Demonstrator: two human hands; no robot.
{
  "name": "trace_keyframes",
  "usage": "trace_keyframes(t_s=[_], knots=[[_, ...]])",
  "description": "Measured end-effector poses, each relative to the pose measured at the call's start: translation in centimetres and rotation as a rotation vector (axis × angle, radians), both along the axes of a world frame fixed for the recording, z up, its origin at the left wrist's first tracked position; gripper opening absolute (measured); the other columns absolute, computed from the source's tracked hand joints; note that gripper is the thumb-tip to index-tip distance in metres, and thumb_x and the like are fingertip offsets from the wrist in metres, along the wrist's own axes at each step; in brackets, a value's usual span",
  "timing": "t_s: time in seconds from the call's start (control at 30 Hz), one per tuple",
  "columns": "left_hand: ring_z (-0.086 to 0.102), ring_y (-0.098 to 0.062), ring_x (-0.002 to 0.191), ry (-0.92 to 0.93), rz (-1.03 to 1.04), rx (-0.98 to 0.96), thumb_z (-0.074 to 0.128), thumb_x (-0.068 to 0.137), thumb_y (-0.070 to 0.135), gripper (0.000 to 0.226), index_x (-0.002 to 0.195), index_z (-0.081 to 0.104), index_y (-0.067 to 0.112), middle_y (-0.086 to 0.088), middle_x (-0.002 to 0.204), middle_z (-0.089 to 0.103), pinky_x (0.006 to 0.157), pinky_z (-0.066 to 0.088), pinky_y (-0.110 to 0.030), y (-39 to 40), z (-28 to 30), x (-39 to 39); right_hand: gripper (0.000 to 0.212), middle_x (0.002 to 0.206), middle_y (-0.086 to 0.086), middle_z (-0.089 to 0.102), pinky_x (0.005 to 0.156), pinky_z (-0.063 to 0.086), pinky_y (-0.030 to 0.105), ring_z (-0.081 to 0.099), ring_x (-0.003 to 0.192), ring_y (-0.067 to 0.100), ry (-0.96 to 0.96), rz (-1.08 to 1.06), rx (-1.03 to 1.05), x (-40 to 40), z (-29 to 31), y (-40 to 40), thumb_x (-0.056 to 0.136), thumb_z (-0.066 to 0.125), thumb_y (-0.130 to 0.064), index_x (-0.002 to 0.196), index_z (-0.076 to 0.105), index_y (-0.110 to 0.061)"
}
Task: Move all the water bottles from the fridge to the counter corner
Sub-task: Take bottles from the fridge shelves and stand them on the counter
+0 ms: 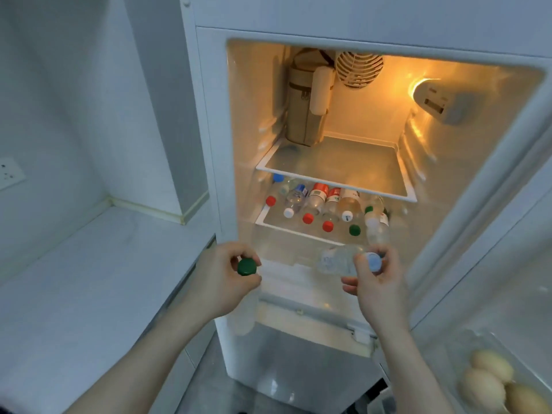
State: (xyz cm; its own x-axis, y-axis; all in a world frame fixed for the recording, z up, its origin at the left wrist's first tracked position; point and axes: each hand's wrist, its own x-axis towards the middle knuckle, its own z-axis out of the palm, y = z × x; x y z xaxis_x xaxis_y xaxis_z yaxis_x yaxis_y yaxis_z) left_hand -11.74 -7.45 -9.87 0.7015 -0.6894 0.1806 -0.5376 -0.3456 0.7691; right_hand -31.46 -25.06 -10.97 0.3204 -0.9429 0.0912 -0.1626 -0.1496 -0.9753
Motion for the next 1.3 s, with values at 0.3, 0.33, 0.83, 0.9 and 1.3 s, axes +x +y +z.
trace_keyframes(t_s=[0.3,0.33,0.83,0.9,1.3], knots=[[0.063,-0.002,0.09,0.142,0.194,0.156,0.087,0.071,0.015,0.025,0.078,0.075,0.035,0.017,0.087,0.072,0.076,0.054,-0.026,14.0,-6.1,-5.2,0.005,0.088,0.006,0.069,0.069,0.064,0.052,0.074,0.057,0.02,0.466,0.592,0.026,1.2,-3.5,7.9,0.101,0.059,-0.03,0.098,0.055,-0.028],[0.062,-0.001,0.091,0.146,0.209,0.158,0.087,0.071,0.015,0.026,0.078,0.074,0.036,0.019,0.086,0.071,0.073,0.053,-0.023,14.8,-6.3,-5.6,0.005,0.084,0.006,0.069,0.068,0.063,0.052,0.074,0.058,0.018,0.492,0.651,0.005,1.5,-3.6,8.7,0.1,0.059,-0.03,0.097,0.056,-0.029],[0.059,0.0,0.091,0.167,0.751,0.123,0.087,0.071,0.014,0.029,0.081,0.072,0.037,0.02,0.089,0.065,0.073,0.051,-0.019,39.8,-6.2,-12.8,0.008,0.073,-0.001,0.068,0.07,0.06,0.046,0.073,0.059,0.015,0.592,1.412,-0.343,9.4,-3.3,32.1,0.092,0.066,-0.028,0.093,0.059,-0.032],[0.061,0.001,0.085,0.174,0.801,0.119,0.086,0.074,0.015,0.028,0.082,0.072,0.037,0.026,0.093,0.063,0.065,0.05,-0.018,43.3,-5.9,-14.2,0.009,0.073,0.0,0.069,0.071,0.061,0.048,0.074,0.059,0.015,0.576,1.47,-0.344,9.6,-3.1,35.8,0.09,0.065,-0.028,0.093,0.059,-0.034],[0.059,0.004,0.097,0.155,1.187,0.098,0.085,0.077,0.016,0.03,0.085,0.071,0.041,0.023,0.096,0.066,0.079,0.055,-0.022,66.4,-5.0,-26.3,0.007,0.081,-0.005,0.067,0.061,0.062,0.03,0.074,0.062,0.007,0.47,1.824,-0.497,6.8,-1.1,61.9,0.096,0.066,-0.031,0.095,0.06,-0.034]])
